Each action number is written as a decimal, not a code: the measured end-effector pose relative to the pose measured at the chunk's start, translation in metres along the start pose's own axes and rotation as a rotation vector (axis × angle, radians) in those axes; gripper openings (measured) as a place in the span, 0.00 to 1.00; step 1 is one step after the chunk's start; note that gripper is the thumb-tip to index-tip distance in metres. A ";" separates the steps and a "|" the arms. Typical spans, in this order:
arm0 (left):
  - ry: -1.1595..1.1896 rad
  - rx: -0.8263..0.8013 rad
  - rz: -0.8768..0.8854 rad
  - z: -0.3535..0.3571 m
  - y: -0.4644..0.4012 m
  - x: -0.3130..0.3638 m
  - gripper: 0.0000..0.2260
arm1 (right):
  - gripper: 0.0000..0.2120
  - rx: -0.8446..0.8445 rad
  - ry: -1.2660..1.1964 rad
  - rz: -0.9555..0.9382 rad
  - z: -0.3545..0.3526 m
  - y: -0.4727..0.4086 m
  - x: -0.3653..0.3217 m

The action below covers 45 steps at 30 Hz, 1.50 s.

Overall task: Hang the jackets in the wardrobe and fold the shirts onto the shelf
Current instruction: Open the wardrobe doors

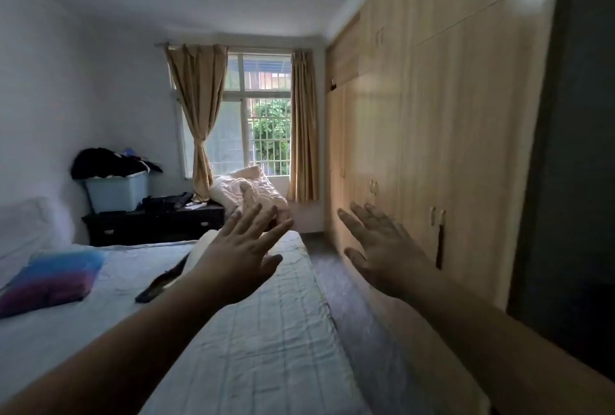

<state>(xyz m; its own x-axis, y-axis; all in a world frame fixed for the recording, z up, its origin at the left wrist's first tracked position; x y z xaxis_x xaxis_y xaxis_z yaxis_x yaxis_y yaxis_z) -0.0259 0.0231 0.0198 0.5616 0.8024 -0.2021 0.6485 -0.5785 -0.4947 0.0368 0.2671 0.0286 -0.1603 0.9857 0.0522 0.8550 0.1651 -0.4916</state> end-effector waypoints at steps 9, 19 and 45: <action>0.065 0.052 0.160 0.062 -0.116 0.092 0.28 | 0.31 -0.022 0.148 0.169 0.033 0.015 0.139; 0.101 0.039 0.204 0.169 -0.254 0.101 0.28 | 0.31 -0.017 0.180 0.130 0.112 -0.069 0.244; 0.067 -0.044 -0.001 0.464 -0.696 0.130 0.31 | 0.32 -0.049 0.058 0.082 0.351 -0.367 0.648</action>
<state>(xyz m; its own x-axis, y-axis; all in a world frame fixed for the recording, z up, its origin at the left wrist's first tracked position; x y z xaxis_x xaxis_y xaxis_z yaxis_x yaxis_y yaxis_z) -0.6427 0.5984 -0.0542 0.5933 0.7920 -0.1440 0.6700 -0.5851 -0.4569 -0.5540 0.8327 -0.0622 -0.0608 0.9961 0.0642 0.8875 0.0834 -0.4532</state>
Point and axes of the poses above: each hand's wrist, its own y-axis away from the middle knuckle, its own z-axis out of the palm, x = y × z, the point moved 4 cm from there along -y, towards the middle knuckle, and after that the axes turned 4 degrees about y, right-handed, at the moved point
